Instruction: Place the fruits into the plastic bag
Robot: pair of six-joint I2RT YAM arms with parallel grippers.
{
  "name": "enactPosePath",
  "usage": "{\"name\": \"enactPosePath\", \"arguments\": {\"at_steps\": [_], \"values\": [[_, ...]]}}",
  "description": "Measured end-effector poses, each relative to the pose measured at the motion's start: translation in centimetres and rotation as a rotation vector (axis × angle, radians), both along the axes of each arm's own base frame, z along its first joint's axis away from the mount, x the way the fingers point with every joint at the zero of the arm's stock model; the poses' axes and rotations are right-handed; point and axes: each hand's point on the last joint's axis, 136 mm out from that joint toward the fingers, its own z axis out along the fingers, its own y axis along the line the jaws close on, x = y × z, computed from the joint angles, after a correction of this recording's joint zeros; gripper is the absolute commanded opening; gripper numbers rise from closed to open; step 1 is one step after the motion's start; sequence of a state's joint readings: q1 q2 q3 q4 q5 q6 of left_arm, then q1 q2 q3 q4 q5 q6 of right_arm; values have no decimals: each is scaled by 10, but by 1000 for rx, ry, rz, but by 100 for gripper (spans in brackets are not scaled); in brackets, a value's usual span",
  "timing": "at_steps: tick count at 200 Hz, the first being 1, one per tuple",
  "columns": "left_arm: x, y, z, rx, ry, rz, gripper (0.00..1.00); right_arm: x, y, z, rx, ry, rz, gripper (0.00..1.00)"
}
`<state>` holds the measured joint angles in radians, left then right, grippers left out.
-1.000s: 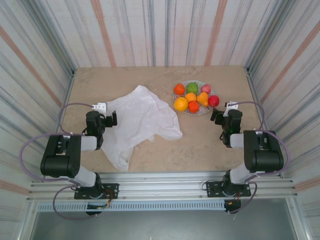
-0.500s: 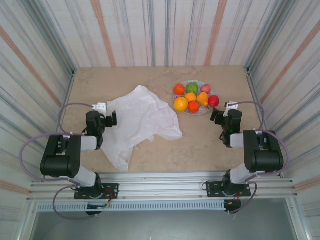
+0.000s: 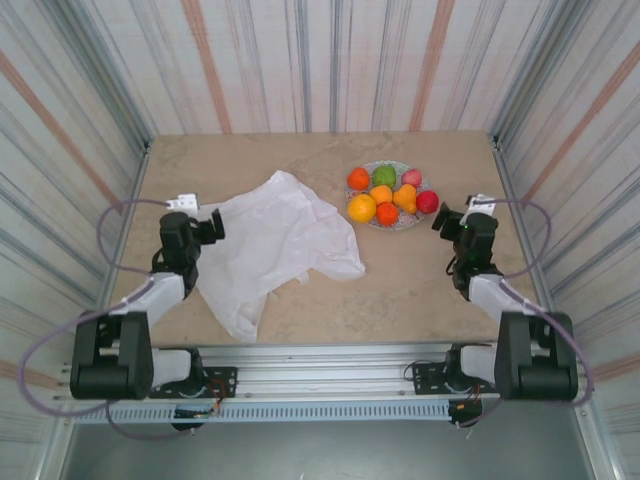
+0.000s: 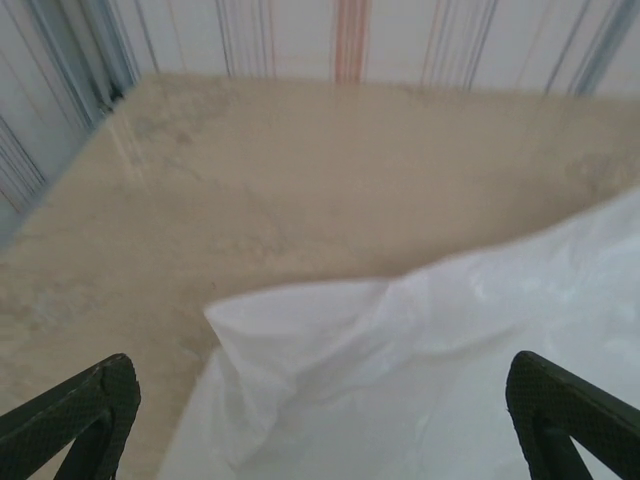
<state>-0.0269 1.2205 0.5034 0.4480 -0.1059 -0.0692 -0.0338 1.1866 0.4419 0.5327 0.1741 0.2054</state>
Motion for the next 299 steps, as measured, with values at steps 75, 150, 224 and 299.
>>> {"name": "enactPosePath", "arguments": {"at_steps": [75, 150, 224, 299], "values": [[-44, -132, 37, -334, 99, -291, 96, -29, 138, 3, 224, 212, 305, 91], [-121, -237, -11, -172, 508, -565, 97, -108, 232, -62, 209, 697, 603, 86], [-142, -213, -17, -137, 548, -531, 97, -130, 278, -124, 187, 901, 758, 69], [-143, -198, -16, -136, 539, -461, 89, -88, 320, -81, 250, 776, 930, 0]]}}
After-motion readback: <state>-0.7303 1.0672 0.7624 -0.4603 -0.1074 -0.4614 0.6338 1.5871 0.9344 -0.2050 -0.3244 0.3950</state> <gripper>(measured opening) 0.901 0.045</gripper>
